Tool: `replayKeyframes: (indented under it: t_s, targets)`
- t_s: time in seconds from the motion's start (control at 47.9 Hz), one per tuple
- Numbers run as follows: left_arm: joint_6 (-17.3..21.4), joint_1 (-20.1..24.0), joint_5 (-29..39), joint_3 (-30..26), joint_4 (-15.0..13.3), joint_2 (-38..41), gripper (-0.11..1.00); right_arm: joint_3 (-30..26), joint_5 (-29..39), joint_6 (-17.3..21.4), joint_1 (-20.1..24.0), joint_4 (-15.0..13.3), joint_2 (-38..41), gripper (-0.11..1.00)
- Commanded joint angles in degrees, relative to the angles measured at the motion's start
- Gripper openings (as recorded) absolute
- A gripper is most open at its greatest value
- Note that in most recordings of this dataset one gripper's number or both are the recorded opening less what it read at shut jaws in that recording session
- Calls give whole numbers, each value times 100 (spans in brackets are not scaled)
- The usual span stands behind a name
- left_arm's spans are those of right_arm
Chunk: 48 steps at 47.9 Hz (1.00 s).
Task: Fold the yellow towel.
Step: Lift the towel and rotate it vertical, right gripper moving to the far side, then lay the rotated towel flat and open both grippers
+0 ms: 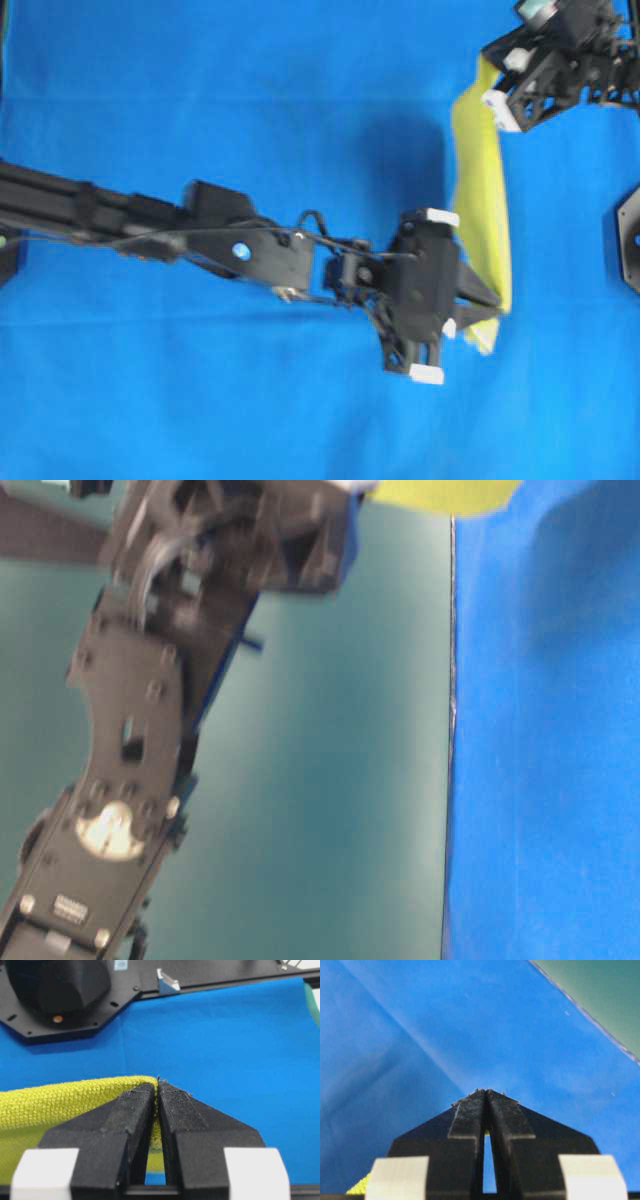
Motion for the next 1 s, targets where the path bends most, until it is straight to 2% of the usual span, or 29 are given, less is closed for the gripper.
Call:
replayKeyframes:
  t_s: [0.0, 0.125, 0.272, 0.46, 0.648, 0.815, 0.982]
  targets:
    - [9, -158, 70, -281, 9, -44, 4, 9, 18, 9, -185, -35, -114, 1]
    - [-88, -158, 123, -105, 9, -53, 4, 53, -167, 18, -185, -35, 114, 1]
    - [-193, -158, 114, 475, 0, -158, 4, -88, -738, 18, -185, -26, 773, 1]
    - [-694, -167, -35, 1459, -9, -519, 4, -598, -1477, 18, -185, -35, 1784, 1]
    - [-1072, -272, -387, 2224, -9, -800, 4, -1143, -1652, -18, -79, -35, 2470, 1]
    - [-1099, -299, -448, 2505, -9, -896, 4, -1406, -1652, -35, 44, -35, 2769, 1]
    - [-1099, -299, -448, 2522, -9, -905, 4, -1424, -1661, -44, 79, -35, 2795, 1]
